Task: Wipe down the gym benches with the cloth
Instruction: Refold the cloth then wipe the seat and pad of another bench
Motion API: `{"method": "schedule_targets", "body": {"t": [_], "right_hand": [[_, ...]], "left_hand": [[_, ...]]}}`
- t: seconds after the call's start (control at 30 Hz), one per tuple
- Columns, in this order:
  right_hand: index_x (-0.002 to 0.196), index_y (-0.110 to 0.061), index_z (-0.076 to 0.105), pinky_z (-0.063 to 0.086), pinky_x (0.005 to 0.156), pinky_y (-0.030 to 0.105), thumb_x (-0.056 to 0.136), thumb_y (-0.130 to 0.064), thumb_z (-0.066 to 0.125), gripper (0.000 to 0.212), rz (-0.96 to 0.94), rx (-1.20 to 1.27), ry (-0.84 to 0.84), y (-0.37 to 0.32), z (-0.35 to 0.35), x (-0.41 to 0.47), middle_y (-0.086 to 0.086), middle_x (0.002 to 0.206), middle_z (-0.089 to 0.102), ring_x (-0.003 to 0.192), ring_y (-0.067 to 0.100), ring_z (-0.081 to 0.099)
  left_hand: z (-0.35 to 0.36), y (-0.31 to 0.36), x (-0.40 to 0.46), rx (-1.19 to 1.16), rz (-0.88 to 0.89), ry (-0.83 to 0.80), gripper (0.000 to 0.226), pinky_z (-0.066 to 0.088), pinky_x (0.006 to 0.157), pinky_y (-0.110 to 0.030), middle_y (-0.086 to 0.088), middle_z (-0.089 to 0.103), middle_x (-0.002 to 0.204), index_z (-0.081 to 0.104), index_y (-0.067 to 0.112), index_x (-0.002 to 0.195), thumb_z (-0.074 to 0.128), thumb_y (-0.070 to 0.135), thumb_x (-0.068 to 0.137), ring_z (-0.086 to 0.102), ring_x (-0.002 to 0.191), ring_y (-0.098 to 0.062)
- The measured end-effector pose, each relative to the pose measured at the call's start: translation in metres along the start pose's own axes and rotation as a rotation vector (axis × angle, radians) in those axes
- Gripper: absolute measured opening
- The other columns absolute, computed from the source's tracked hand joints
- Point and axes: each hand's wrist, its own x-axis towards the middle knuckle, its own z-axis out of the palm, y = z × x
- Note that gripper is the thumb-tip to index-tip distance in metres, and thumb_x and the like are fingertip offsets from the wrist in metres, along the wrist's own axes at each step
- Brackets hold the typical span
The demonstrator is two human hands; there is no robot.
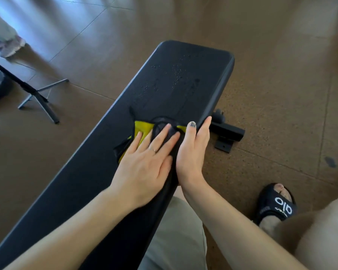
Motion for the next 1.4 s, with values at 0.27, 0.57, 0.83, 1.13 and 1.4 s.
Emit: {"method": "schedule_targets", "body": {"t": [0.27, 0.57, 0.83, 1.13, 1.4], "right_hand": [[0.165, -0.033, 0.006, 0.024, 0.121, 0.032, 0.111, -0.043, 0.029, 0.059, 0.021, -0.036, 0.063, -0.004, 0.005, -0.002, -0.007, 0.17, 0.018, 0.152, 0.01, 0.024], [0.165, -0.032, 0.013, 0.021, 0.12, 0.024, 0.112, -0.039, 0.028, 0.056, 0.001, -0.041, 0.099, -0.001, 0.005, -0.001, -0.014, 0.168, 0.023, 0.14, -0.009, 0.022], [0.164, -0.035, 0.011, 0.018, 0.127, 0.032, 0.112, -0.04, 0.027, 0.054, 0.027, -0.035, 0.097, 0.0, 0.006, -0.001, -0.015, 0.169, 0.022, 0.153, 0.005, 0.021], [0.163, -0.041, 0.013, 0.022, 0.128, 0.037, 0.108, -0.047, 0.026, 0.057, 0.026, -0.012, 0.107, 0.008, 0.006, 0.002, -0.022, 0.166, 0.022, 0.151, -0.002, 0.022], [0.162, -0.043, 0.011, 0.019, 0.129, 0.041, 0.109, -0.048, 0.025, 0.055, 0.029, -0.035, 0.091, 0.003, 0.007, 0.0, -0.022, 0.168, 0.019, 0.154, 0.002, 0.019]], "left_hand": [[-0.013, -0.029, 0.101, -0.013, -0.125, 0.046, 0.055, 0.003, 0.128, -0.047, 0.007, 0.002, 0.172, 0.007, 0.036, 0.163, 0.014, 0.043, 0.11, 0.011, 0.158, -0.029], [-0.008, -0.044, 0.037, 0.025, 0.022, 0.04, 0.055, 0.007, 0.129, -0.046, 0.013, 0.01, 0.171, 0.013, 0.044, 0.161, 0.014, 0.046, 0.107, 0.02, 0.156, -0.024], [-0.01, -0.077, 0.054, -0.001, -0.272, 0.077, 0.054, 0.006, 0.128, -0.048, 0.011, 0.003, 0.172, 0.005, 0.043, 0.162, 0.01, 0.048, 0.108, 0.011, 0.158, -0.026], [-0.004, -0.083, 0.002, 0.014, -0.267, 0.071, 0.059, 0.012, 0.127, -0.05, 0.012, 0.015, 0.17, 0.018, 0.042, 0.161, 0.01, 0.052, 0.104, 0.021, 0.156, -0.028], [-0.03, -0.093, 0.138, -0.115, -0.328, 0.092, 0.051, 0.037, 0.109, -0.053, 0.012, 0.01, 0.17, 0.015, 0.042, 0.161, 0.019, 0.045, 0.11, 0.019, 0.152, -0.028]]}}
